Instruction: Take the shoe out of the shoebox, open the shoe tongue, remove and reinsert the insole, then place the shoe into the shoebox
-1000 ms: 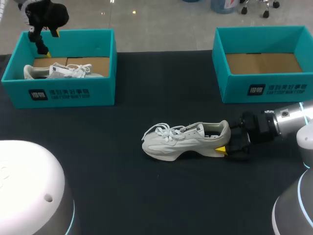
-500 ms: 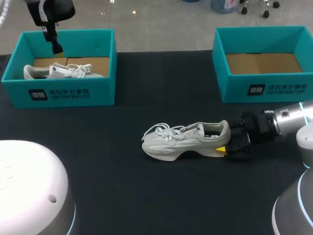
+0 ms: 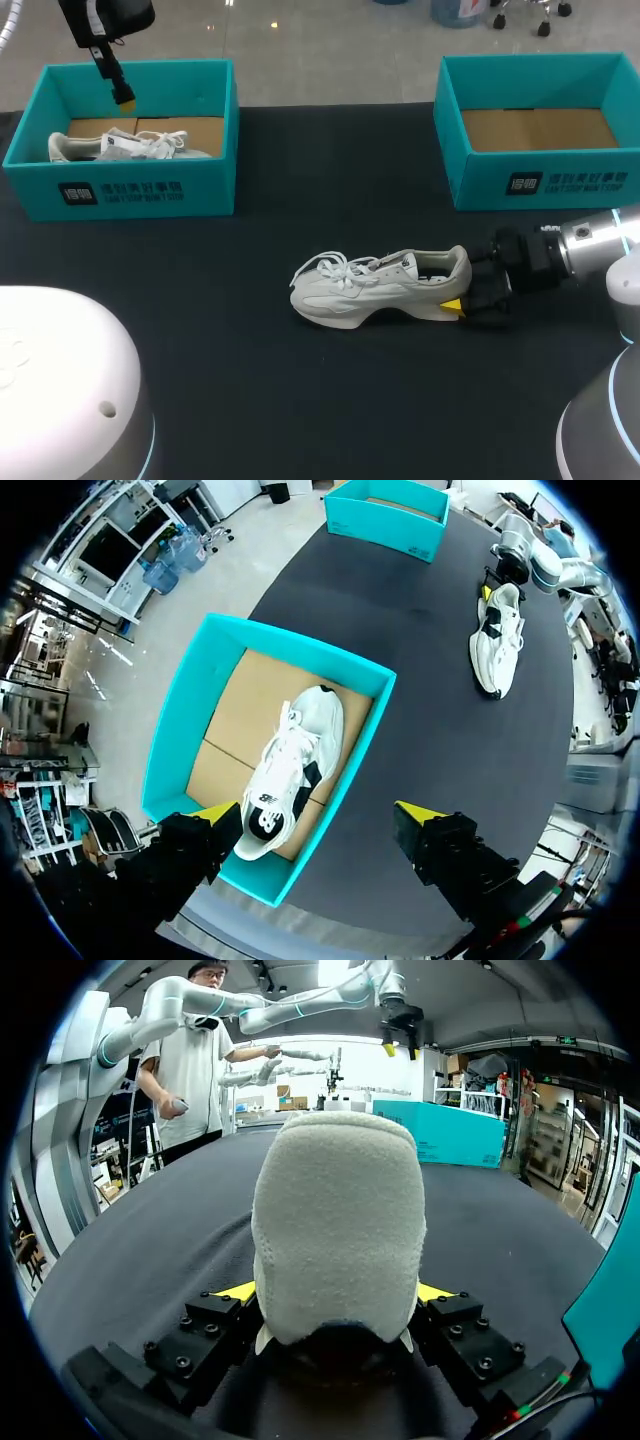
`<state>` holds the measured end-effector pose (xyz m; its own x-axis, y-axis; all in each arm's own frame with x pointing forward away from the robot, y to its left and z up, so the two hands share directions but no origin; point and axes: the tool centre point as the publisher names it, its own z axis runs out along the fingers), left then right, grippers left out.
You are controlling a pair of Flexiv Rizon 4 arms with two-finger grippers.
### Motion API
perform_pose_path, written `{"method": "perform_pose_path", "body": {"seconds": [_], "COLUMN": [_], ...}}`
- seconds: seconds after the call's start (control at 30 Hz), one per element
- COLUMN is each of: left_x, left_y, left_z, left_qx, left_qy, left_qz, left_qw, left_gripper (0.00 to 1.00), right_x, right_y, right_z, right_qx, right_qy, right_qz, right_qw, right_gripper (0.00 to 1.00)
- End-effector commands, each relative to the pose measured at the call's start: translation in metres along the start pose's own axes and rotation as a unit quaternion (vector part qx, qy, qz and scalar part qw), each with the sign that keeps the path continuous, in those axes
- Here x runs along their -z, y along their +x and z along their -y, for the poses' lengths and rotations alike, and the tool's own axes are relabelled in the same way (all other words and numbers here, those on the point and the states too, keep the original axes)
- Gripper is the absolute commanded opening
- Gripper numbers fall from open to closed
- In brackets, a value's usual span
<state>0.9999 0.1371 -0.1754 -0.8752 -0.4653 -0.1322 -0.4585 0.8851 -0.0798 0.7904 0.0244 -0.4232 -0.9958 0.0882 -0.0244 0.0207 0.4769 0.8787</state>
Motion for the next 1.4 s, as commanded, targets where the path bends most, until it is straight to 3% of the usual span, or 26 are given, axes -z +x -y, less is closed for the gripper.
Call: {"method": "perform_pose_path", "body": {"seconds": [0.03,0.13,0.33,0.57,0.73,0.97,1.4], "left_x": [0.003,0.007,0.006,0.005,0.001,-0.007,-0.018], "left_y": [0.011,0.025,0.038,0.058,0.082,0.127,0.181], "left_z": [0.01,0.021,0.036,0.051,0.067,0.099,0.129], "left_qx": [0.083,0.13,0.255,0.354,0.39,0.399,0.389], "left_qy": [0.025,0.042,0.041,0.044,0.059,0.078,0.075], "left_qz": [0.023,0.025,0.017,0.004,-0.002,-0.019,-0.043], "left_qw": [0.996,0.99,0.966,0.934,0.919,0.913,0.917], "left_gripper": [1.0,1.0,1.0,1.0,1.0,1.0,1.0], "right_x": [-0.005,-0.005,-0.005,-0.005,-0.005,-0.005,-0.005], "right_y": [-0.001,-0.001,-0.001,-0.001,-0.001,-0.001,-0.001], "right_z": [0.002,0.002,0.002,0.002,0.002,0.002,0.002], "right_qx": [0.0,0.0,0.0,0.0,0.0,0.0,0.0], "right_qy": [0.001,0.001,0.001,0.001,0.001,0.001,0.001], "right_qz": [0.001,0.001,0.001,0.001,0.001,0.001,0.001], "right_qw": [1.0,1.0,1.0,1.0,1.0,1.0,1.0], "right_gripper": [0.0,0.0,0.0,0.0,0.0,0.0,0.0]}}
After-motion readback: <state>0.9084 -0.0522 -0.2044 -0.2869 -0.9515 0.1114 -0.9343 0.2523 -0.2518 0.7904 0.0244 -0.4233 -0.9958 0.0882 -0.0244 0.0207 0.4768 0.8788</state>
